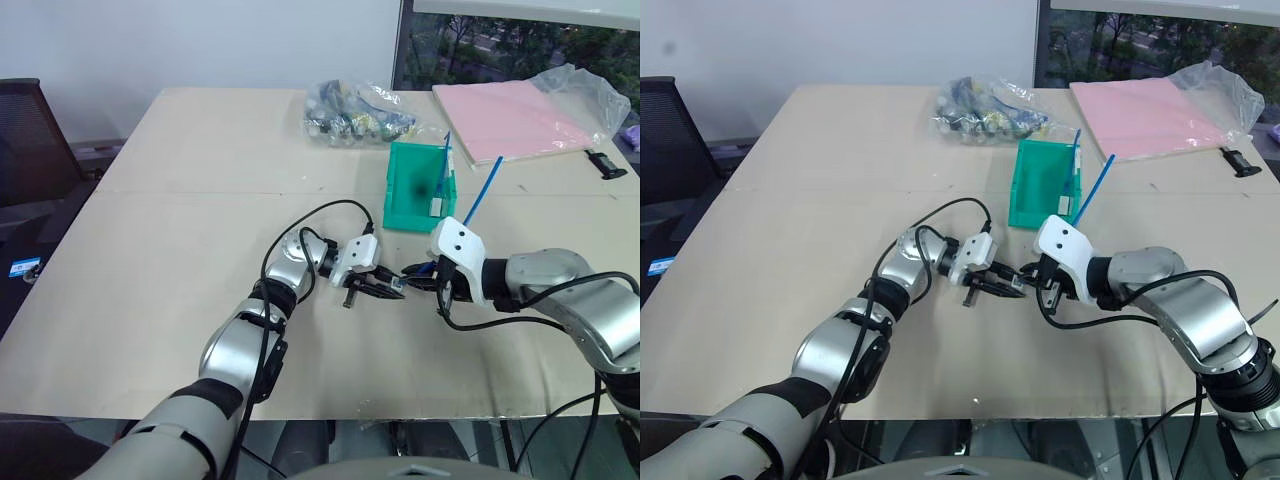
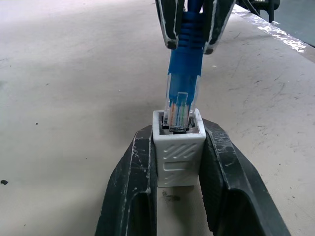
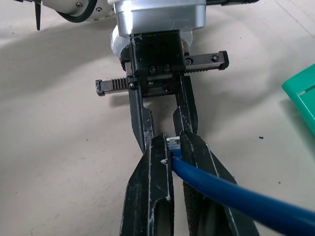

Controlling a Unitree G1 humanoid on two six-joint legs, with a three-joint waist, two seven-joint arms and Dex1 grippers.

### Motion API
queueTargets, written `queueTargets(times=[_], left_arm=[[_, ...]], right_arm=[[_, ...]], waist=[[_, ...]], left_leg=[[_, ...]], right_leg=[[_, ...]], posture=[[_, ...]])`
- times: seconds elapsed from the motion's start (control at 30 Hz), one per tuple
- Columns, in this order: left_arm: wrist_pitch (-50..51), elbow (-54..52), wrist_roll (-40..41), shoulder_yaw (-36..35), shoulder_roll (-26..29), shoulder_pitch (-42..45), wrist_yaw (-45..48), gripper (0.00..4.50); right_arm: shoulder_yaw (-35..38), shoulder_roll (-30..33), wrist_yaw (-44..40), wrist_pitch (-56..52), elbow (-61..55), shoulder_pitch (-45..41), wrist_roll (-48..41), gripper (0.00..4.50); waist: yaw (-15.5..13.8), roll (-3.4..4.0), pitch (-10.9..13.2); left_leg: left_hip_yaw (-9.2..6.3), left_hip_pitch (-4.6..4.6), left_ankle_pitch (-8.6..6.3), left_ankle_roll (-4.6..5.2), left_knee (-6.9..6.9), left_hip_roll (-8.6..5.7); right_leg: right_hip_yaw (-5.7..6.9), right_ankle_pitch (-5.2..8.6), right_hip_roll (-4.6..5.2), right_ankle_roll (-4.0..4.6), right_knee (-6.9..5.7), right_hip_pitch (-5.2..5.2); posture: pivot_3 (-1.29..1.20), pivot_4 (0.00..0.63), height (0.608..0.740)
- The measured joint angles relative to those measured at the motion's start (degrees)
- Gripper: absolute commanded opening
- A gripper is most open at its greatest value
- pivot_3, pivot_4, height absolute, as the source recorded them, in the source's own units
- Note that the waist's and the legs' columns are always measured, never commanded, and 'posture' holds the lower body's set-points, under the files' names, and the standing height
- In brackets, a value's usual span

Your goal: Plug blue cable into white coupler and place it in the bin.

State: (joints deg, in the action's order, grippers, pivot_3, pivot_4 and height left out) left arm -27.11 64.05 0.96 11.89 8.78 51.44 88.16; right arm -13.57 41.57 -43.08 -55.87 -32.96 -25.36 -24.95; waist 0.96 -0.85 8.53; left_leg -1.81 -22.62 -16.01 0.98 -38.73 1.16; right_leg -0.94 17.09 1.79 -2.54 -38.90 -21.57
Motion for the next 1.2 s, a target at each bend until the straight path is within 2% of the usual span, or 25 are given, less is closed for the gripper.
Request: queueTargets(times=[0.23, 0.77, 1.07, 1.2], left_arm=[[0.3, -0.1, 0.0, 0.0, 0.0, 0.0, -0.2, 0.56], [0.4, -0.3, -0.4, 0.1, 0.0, 0.0, -0.7, 0.56], [0.5, -0.3, -0.9, 0.1, 0.1, -0.1, -1.1, 0.56], [0.6, -0.3, -1.1, 0.1, 0.3, -0.4, -1.5, 0.56]], right_arm=[[-1.8, -2.6, 1.6, -0.3, 0.4, -1.4, 0.7, 0.00], [-0.9, -1.9, 2.5, -1.2, -0.3, 0.5, 0.6, 0.00], [-1.3, -4.1, 3.9, 3.5, 3.6, 3.7, 2.1, 0.00], [-1.8, -4.5, 3.6, 6.0, 4.9, 4.5, 2.9, 0.00]], waist=[[0.0, -0.06, -0.1], [0.0, -0.14, -0.2], [0.0, -0.33, -0.4], [0.1, -0.35, -0.4]], left_leg=[[-0.01, 0.00, 0.00, 0.00, 0.00, 0.00], [-0.01, 0.08, 0.00, 0.00, 0.00, -0.01], [-0.02, 0.16, 0.00, 0.01, 0.00, -0.02], [0.00, 0.61, -0.01, 0.01, 0.08, -0.01]], right_leg=[[0.01, 0.00, 0.01, 0.00, 0.00, 0.01], [0.01, 0.00, 0.01, 0.00, -0.01, 0.07], [-0.02, 0.00, 0.00, 0.00, -0.03, 0.11], [-0.04, 0.00, -0.02, 0.01, 0.01, 0.50]], posture=[[0.00, 0.150, 0.740], [0.00, 0.150, 0.740], [0.00, 0.150, 0.740], [0.00, 0.150, 0.740]])
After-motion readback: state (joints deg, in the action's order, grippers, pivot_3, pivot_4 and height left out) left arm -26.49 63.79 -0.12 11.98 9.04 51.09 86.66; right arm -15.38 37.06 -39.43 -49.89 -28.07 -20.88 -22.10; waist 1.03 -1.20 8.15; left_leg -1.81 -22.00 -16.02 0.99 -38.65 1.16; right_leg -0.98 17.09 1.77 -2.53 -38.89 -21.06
